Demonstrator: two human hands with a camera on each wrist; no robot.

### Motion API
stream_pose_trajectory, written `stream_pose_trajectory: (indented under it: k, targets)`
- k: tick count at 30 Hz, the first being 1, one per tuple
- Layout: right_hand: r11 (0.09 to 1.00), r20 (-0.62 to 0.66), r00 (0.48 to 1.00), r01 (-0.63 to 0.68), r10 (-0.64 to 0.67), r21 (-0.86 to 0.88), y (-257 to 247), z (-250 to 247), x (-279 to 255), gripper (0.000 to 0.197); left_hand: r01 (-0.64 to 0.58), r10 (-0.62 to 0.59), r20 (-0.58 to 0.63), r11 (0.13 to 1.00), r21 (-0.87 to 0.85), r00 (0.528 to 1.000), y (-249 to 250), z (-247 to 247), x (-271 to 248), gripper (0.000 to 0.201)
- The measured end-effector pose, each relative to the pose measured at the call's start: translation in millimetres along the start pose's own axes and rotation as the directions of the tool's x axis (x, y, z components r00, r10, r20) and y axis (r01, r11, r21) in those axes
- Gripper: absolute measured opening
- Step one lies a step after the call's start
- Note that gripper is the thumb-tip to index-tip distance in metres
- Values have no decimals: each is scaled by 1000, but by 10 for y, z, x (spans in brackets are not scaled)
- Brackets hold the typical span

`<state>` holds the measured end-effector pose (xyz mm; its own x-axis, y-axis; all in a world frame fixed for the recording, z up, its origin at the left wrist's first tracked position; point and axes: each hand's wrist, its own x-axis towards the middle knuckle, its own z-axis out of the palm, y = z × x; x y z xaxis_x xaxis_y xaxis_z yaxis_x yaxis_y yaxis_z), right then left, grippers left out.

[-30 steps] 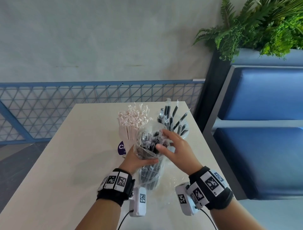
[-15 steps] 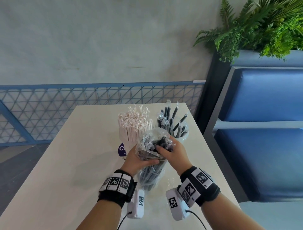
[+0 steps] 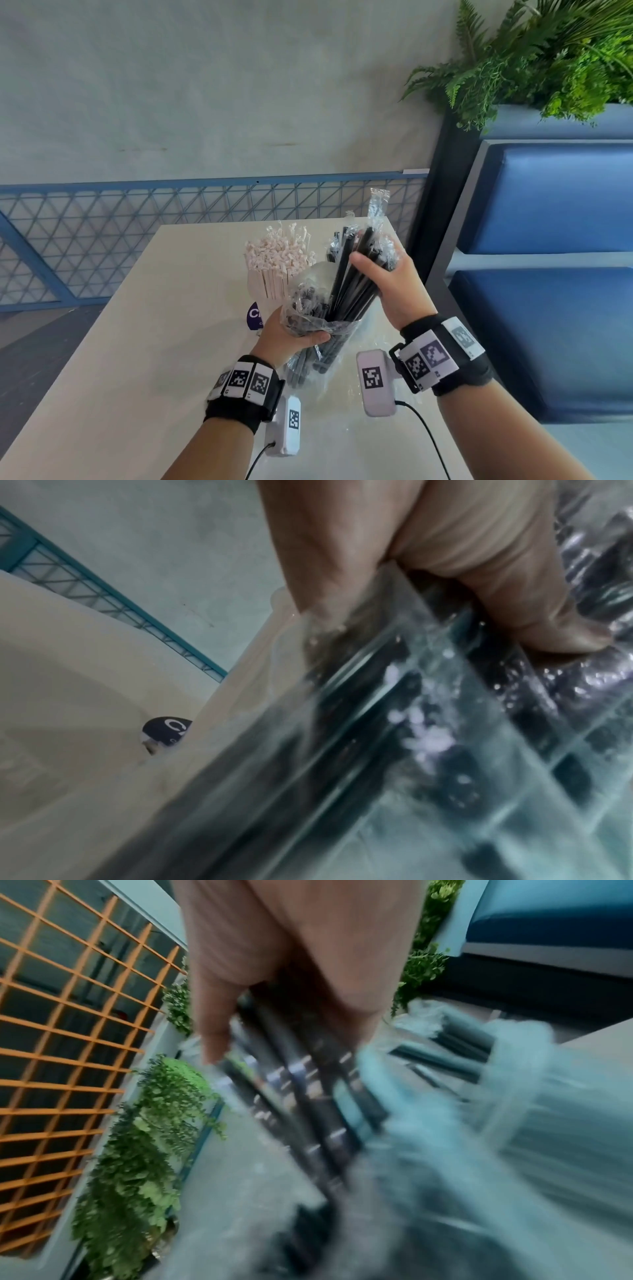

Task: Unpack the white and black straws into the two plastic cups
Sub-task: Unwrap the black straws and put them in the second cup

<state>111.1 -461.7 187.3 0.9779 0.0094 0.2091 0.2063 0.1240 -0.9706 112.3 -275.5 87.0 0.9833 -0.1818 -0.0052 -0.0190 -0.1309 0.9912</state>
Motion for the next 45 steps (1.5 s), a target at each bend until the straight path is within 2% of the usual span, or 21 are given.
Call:
stream_pose_trajectory:
  k: [3,5,11,14,18,22,23,29,35,42,45]
  targets:
    - [994,160,982,-93,101,-54,168,-33,-61,34,10,-10,-3,998,-62,1000,-5,36,-23,36]
    - [988,171,978,-106,124,-111,281,-13,-115,33,5,-6,-8,997,-73,1000,5,56,-48,36]
    - [996,-109,991,-83,82,-10,252,150,-92,27,25,-25,0,998,-60,1000,-5,82,-46,39]
    - [996,-210,977,-28,46,88,106,140,16,13,23,-24,-12,999,-38,1000,-1,58,-49,37]
    - [994,-208,977,-19,41,108,36,128,84,14,-3,2,-46,1000,-20,999,7,54,-20,35]
    - [987,-107,981,-161,160,-3,191,126,58,29,-5,5,-51,1000,5,999,-23,92,5,42]
    - [984,-114,978,-177,173,-28,221,131,44,31,-5,5,-50,1000,1,999,-23,103,6,43]
    - [998,-284,957,-43,52,36,9,64,124,14,-36,35,-80,999,-10,996,13,76,29,41]
    - [987,-427,903,18,52,158,-280,-106,332,37,-60,67,-137,997,54,988,7,64,5,34]
    - [962,-489,870,75,66,263,-417,-294,443,31,-29,34,-106,998,50,994,-27,-34,-20,34]
    - [963,-557,828,94,64,252,-374,-395,502,30,-16,18,-107,1000,17,994,-51,-63,-30,43]
